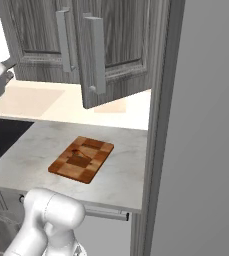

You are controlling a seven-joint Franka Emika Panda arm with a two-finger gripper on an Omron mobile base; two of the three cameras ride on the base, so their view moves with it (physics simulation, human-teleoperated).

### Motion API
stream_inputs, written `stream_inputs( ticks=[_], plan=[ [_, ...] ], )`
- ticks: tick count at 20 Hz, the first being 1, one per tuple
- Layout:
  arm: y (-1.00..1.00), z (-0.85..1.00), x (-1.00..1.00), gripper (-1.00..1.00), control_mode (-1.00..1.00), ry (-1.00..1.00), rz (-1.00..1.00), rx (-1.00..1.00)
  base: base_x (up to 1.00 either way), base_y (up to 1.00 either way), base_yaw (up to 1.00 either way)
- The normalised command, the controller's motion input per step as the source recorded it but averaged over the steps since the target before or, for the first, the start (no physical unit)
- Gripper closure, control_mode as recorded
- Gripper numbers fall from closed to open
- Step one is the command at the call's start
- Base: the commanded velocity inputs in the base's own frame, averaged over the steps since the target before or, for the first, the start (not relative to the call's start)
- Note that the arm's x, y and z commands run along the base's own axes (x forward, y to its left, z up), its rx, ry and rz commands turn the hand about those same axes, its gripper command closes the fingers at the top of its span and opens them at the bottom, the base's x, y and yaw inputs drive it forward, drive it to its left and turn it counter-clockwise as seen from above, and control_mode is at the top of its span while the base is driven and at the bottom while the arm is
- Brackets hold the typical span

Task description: Open the cabinet, retrieve the rolling pin, and place it next to the meat on the cutting board to prepare for tenderizing.

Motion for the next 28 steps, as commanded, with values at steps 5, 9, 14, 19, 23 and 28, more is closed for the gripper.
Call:
stream_inputs(
  ticks=[5, 9, 14, 19, 23, 28],
  plan=[
    [0.18, -0.16, 0.37, -1.0, -1.0, 0.17, -0.39, -0.16, 0.0, 0.0, 0.0],
    [0.0, -0.16, 0.48, -1.0, -1.0, 0.19, -0.42, -0.13, 0.0, 0.0, 0.0],
    [-0.1, -0.14, 0.33, -1.0, -1.0, 0.19, -0.32, -0.08, 0.0, 0.0, 0.0],
    [-0.19, -0.14, 0.06, -1.0, -1.0, 0.13, -0.22, -0.05, 0.0, 0.0, 0.0],
    [-0.15, -0.14, 0.42, -1.0, -1.0, 0.07, -0.1, -0.01, 0.0, 0.0, 0.0],
    [-0.28, -0.13, 0.47, -1.0, -1.0, 0.07, -0.07, 0.0, 0.0, 0.0, 0.0]
  ],
)
